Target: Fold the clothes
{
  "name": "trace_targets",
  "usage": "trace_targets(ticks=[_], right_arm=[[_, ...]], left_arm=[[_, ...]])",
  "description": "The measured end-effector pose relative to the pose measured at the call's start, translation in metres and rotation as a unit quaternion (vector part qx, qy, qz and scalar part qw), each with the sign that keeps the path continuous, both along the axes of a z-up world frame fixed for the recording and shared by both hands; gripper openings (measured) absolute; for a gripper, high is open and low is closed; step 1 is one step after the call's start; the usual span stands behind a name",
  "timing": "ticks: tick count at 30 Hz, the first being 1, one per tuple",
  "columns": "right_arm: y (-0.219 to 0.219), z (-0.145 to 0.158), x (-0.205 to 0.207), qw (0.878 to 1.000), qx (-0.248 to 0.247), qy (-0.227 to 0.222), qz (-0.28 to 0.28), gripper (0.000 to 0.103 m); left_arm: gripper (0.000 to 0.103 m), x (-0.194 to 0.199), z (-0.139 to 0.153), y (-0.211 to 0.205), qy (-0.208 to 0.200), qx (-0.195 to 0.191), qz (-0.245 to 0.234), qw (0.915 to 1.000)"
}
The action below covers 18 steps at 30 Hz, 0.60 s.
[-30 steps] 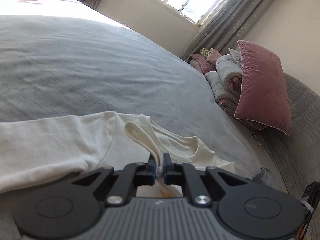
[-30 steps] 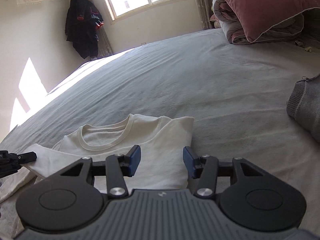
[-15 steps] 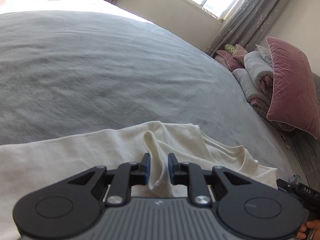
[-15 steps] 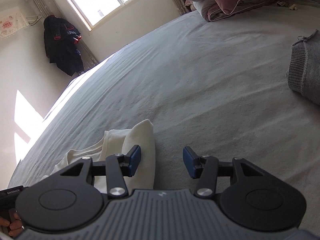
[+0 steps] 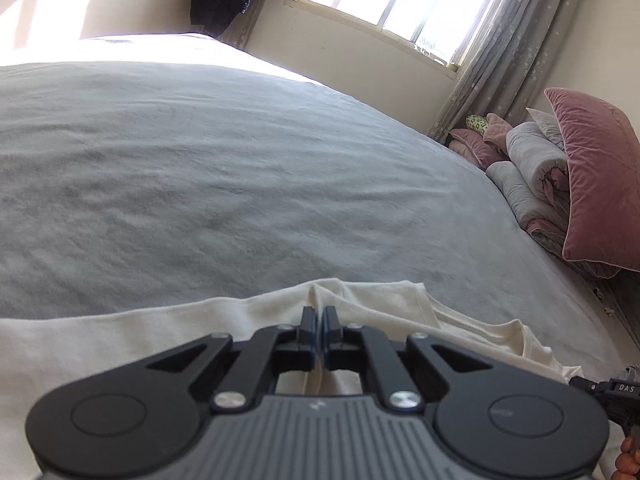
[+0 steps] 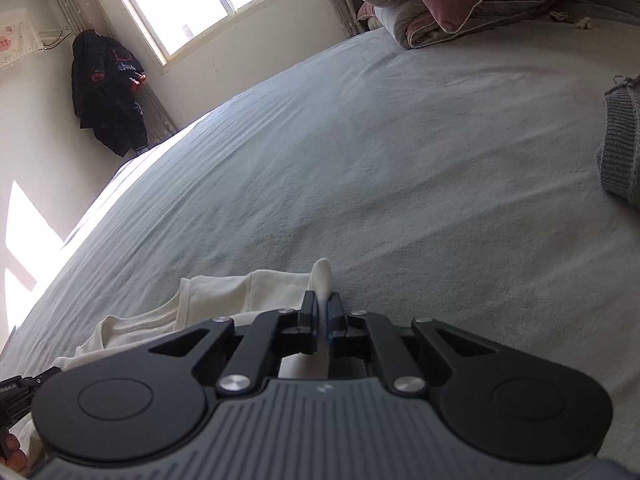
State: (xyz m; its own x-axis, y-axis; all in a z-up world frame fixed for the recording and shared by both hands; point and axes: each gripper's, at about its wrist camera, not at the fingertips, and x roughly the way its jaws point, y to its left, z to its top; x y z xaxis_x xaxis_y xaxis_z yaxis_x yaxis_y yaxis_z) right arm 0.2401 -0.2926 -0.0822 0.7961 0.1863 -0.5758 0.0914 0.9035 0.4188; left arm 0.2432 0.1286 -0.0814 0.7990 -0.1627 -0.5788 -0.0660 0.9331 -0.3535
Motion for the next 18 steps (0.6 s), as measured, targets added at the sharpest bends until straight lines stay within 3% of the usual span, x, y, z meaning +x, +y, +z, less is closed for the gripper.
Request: trace_targets(ticks=[3,5,6,8,14,16,18], right_arm=[[-0.003,0.006,-0.001,1.000,0.000,0.008,0.010,0.013],[-0.008,0.013,-0.008,1.000,0.008,0.011,0.014,0.020],[-0.010,0.017,-0.015,1.000,0.014,0.009,0.017,0.023],[-0.015,0.023,-0.029,0.999,0.025,0.006,0.024,0.047],[0.002,0.030,-0.069,0.994,-0.047,-0.012,0.099,0.049],[0.017,0.026,-0.075,0.989,-0.092,-0.016,0.115,0.049],[0.033,0.020,-0.078,0.981,-0.145,-0.022,0.128,0.049]], left_arm=[[0.011,-0.001,0.003,0.004,0.013,-0.008,-0.003,0.9999],[0.033,-0.006,0.008,0.009,0.020,-0.029,-0.007,0.9994],[0.033,-0.009,0.011,0.010,0.022,-0.032,-0.008,0.9992],[0.033,-0.015,0.015,0.012,0.026,-0.035,-0.012,0.9990],[0.027,-0.028,0.015,0.003,0.038,-0.011,-0.024,0.9989],[0.018,-0.029,0.011,-0.001,0.042,0.004,-0.018,0.9990],[0.015,-0.029,0.011,-0.005,0.043,0.016,-0.012,0.9989]])
